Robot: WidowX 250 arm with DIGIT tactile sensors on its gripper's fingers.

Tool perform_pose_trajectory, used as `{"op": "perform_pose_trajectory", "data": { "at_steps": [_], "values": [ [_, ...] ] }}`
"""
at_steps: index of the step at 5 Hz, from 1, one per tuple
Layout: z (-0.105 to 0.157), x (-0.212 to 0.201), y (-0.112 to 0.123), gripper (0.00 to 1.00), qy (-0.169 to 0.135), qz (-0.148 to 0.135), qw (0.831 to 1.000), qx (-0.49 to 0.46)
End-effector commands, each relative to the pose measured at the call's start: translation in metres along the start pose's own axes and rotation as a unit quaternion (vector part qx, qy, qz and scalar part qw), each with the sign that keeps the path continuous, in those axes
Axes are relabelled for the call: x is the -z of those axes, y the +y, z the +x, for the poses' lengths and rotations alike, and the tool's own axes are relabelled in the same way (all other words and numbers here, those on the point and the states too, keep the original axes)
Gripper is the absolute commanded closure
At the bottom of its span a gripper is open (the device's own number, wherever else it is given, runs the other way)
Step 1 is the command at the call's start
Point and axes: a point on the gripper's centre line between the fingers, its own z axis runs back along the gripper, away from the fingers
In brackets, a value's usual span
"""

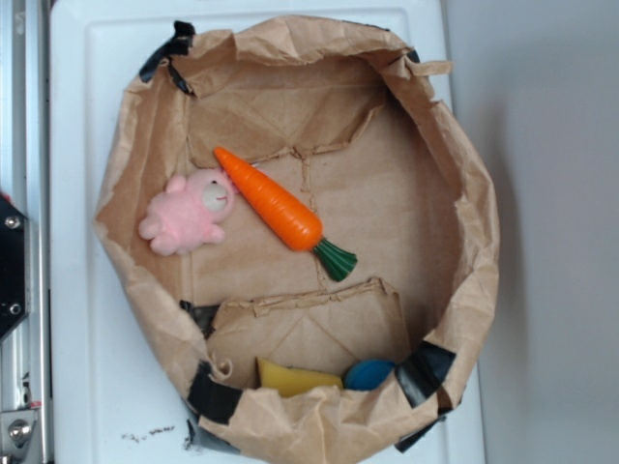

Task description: Grab the carrot.

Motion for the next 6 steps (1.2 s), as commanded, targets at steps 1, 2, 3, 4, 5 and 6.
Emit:
{"op": "perform_pose_trajectory", "data": {
  "at_steps": [1,2,3,4,5,6],
  "values": [
    [0.0,0.0,0.0,0.0,0.0,0.0,1.0,0.0],
    [0.034,0.004,0.003,0.0,-0.009,-0.008,0.999,0.036],
    [0.069,0.019,0.003,0.0,-0.035,-0.05,0.994,0.091],
    [0.1,0.043,0.014,0.0,-0.038,-0.043,0.993,0.099],
    [0.1,0.043,0.014,0.0,-0.038,-0.043,0.993,0.099],
    [0.1,0.043,0.014,0.0,-0.038,-0.043,0.993,0.099]
  ]
}}
